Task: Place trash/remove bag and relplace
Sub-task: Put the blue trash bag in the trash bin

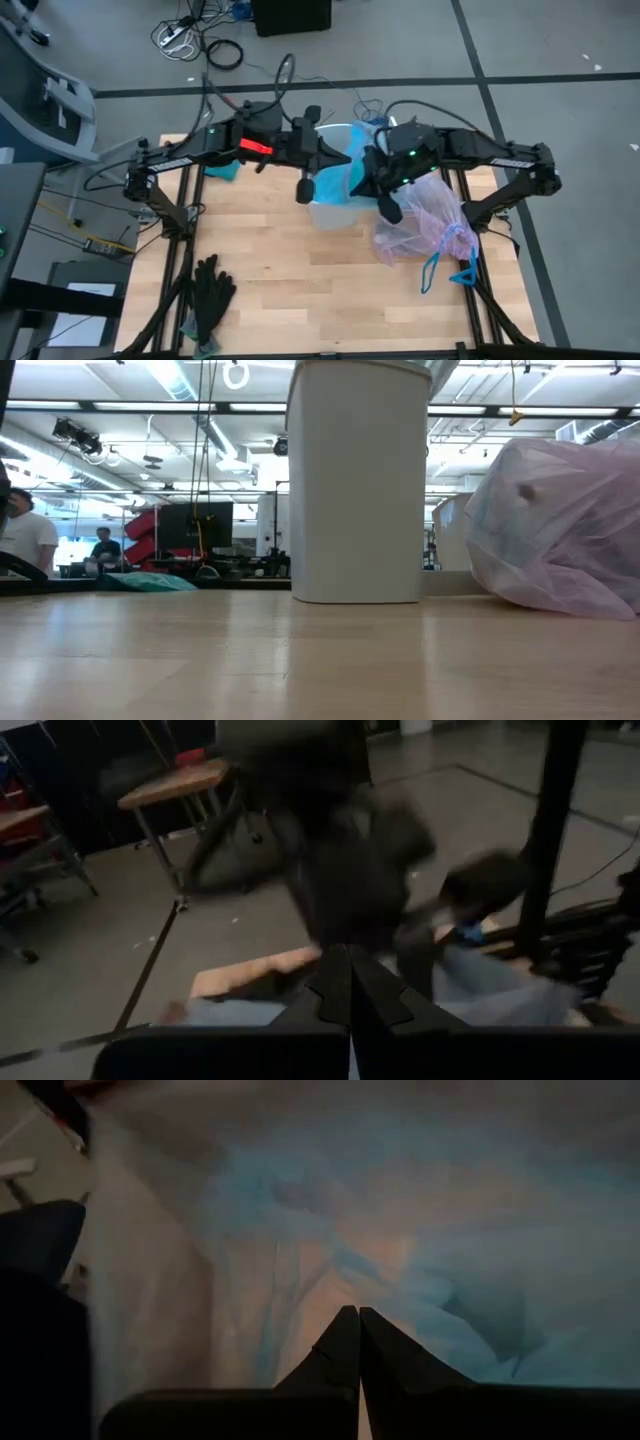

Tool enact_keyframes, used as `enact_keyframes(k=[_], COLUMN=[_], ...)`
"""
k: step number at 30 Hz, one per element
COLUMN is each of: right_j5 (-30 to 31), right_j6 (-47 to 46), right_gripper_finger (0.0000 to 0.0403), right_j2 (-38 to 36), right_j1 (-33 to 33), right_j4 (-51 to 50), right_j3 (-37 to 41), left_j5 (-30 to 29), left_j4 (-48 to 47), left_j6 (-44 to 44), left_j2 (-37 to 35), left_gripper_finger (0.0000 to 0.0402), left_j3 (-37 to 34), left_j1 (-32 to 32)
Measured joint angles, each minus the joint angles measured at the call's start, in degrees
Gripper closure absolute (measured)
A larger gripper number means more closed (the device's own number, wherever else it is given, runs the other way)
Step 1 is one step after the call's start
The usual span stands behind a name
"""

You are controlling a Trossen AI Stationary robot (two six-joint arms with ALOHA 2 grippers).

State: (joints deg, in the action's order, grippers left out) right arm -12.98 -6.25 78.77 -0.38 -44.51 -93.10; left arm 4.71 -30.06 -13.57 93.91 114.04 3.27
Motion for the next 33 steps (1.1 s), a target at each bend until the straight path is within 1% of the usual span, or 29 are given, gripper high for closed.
enact_keyframes(k=[3,5,7,10,11,14,17,20,22,23,25,27,29,30,31,33], right_j5=[0.47,2.22,5.46,12.65,14.19,14.79,14.81,14.77,13.43,11.67,6.48,-0.07,-6.2,-8.47,-9.91,-9.99], right_j6=[-0.14,-0.18,-0.19,-0.19,-0.12,0.15,2.62,5.84,7.99,9.02,10.51,10.37,8.22,7.06,6.33,6.04], right_gripper_finger=[0.0403,0.0403,0.0403,0.0403,0.0403,0.0403,0.0403,0.0403,0.0403,0.0403,0.0403,0.0403,0.0403,0.0403,0.0403,0.0403], right_j2=[-2.48,-4.44,-6.3,-7.88,-7.97,-6.87,-4.11,-1.41,-0.1,0.45,0.97,1.07,1.37,1.44,1.57,1.71], right_j1=[0.0,0.0,0.02,-0.57,-1.15,-4.02,-7.34,-10.62,-12.73,-13.69,-15.26,-16.48,-17.35,-17.76,-17.98,-18.05], right_j4=[-0.36,-0.43,-0.99,-2.5,-2.78,-3.74,-3.69,0.29,4.41,6.91,12.9,18.68,22.94,22.87,22.42,20.97], right_j3=[0.0,0.0,0.0,-0.02,-0.02,-0.02,-0.02,0.0,0.0,0.0,0.0,-0.02,-0.17,-0.15,-0.09,-0.09], left_j5=[-0.52,-0.52,-0.45,-0.43,-0.43,-0.4,0.52,0.66,1.08,1.53,1.76,0.63,-2.49,-4.22,-6.24,-9.94], left_j4=[-0.51,0.1,0.37,0.76,1.27,3.91,5.16,4.61,4.21,4.15,4.03,2.31,0.64,-0.46,-1.67,-4.8], left_j6=[-0.8,-0.85,-0.86,-1.15,-1.18,-1.22,-1.22,-1.22,-1.24,-1.49,-2.88,-4.07,-4.21,-4.26,-4.25,-4.27], left_j2=[0.56,0.52,0.26,0.34,0.42,0.42,0.3,0.85,1.12,1.3,1.6,1.62,1.66,1.66,1.66,1.54], left_gripper_finger=[0.0401,0.0401,0.0401,0.0401,0.0401,0.0401,0.0401,0.0401,0.0401,0.0401,0.0401,0.0401,0.0401,0.0401,0.0401,0.0401], left_j3=[-0.17,-0.17,-0.06,-0.07,-0.08,-0.12,-0.11,-0.11,-0.12,-0.15,-0.15,-0.15,-0.15,-0.15,-0.15,-0.15], left_j1=[0.08,0.06,0.04,0.04,0.04,0.04,0.04,0.04,0.09,0.09,0.09,0.1,0.09,0.09,0.12,0.3])
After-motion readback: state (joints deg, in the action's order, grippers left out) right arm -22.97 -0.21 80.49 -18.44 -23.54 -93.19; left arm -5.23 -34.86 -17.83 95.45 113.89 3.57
